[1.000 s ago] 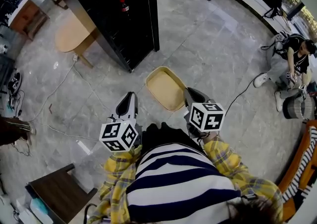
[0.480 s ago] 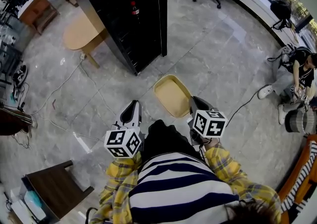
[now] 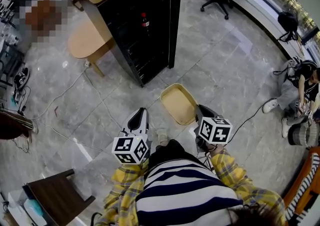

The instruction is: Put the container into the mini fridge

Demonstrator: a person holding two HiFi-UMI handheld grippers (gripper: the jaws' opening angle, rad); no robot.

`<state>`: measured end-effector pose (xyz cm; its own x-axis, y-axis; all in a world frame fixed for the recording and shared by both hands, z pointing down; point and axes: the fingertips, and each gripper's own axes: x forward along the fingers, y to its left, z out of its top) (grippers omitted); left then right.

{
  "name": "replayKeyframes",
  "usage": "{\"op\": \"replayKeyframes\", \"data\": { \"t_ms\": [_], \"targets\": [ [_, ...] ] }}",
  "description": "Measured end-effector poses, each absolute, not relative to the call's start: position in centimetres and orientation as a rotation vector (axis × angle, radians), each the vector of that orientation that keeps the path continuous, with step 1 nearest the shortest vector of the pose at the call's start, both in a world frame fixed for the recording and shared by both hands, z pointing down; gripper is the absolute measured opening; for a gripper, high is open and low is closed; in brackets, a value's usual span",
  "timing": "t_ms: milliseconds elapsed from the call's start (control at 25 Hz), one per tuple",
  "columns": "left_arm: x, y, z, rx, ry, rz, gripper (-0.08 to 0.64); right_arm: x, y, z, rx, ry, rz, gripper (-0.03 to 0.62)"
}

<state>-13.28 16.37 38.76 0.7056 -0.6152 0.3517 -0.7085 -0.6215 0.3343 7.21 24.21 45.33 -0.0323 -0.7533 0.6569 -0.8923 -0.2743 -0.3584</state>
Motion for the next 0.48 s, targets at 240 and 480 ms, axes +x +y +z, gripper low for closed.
{"op": "replayKeyframes", "data": {
  "t_ms": [240,480],
  "targets": [
    [-13.6,11.9,39.6,2.456,-1.034,0.269,0.038,6.7,19.5,45.7,2.035,-1.789,1.199,0.044],
    [-13.1,9.5,40.2,2.464,-0.97,0.286,0.038,6.5,15.6,46.1,2.033,-1.771,1.2,0.044]
  ]
}}
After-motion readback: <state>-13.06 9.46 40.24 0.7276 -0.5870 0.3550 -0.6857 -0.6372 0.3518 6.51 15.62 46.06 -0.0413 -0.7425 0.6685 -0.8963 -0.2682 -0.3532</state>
